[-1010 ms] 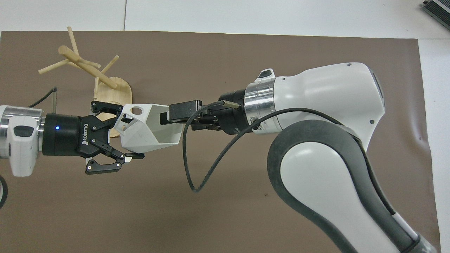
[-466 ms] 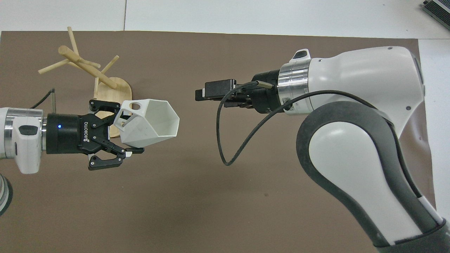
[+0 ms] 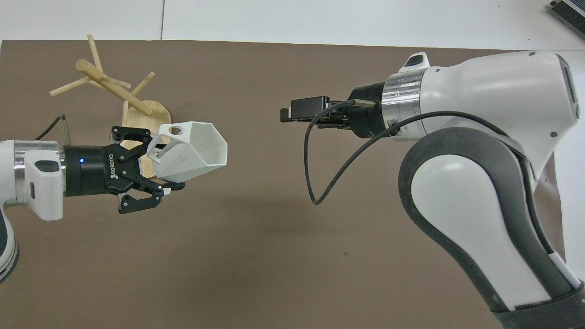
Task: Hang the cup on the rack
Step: 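Open the right gripper and withdraw it while the left gripper holds the cup, then move the cup with the left gripper onto a rack peg, then lower the cup handle onto the peg with the left gripper, then open the left gripper and pull it back from the cup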
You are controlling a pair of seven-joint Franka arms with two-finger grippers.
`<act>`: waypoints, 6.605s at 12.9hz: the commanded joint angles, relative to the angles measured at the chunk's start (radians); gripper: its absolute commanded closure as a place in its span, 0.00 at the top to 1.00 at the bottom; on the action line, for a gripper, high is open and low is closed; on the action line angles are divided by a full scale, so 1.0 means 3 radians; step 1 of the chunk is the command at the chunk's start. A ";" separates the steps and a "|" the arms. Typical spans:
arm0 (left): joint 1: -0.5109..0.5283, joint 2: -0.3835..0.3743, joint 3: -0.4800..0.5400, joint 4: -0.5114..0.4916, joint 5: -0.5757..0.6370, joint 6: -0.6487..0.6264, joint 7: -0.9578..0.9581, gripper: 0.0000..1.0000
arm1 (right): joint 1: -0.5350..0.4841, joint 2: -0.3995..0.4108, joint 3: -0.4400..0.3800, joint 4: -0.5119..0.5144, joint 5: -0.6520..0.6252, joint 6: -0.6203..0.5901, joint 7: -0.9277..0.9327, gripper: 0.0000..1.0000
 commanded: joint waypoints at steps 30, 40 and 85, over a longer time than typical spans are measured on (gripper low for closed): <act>0.0168 0.0374 -0.0330 -0.0257 0.1849 0.1892 -0.2751 0.00 | 0.0028 -0.0583 -0.1443 0.0233 -0.1796 -0.2023 -0.0487 1.00; 0.0138 0.0399 -0.0335 -0.0344 0.1854 0.1892 -0.4622 0.00 | 0.0038 -0.0599 -0.1433 0.0217 -0.1786 -0.2023 -0.0328 1.00; 0.0291 0.0252 -0.0397 0.1328 0.2922 -0.1380 -0.4522 1.00 | 0.0018 -0.0634 -0.1423 0.0192 -0.1746 -0.1987 -0.0333 1.00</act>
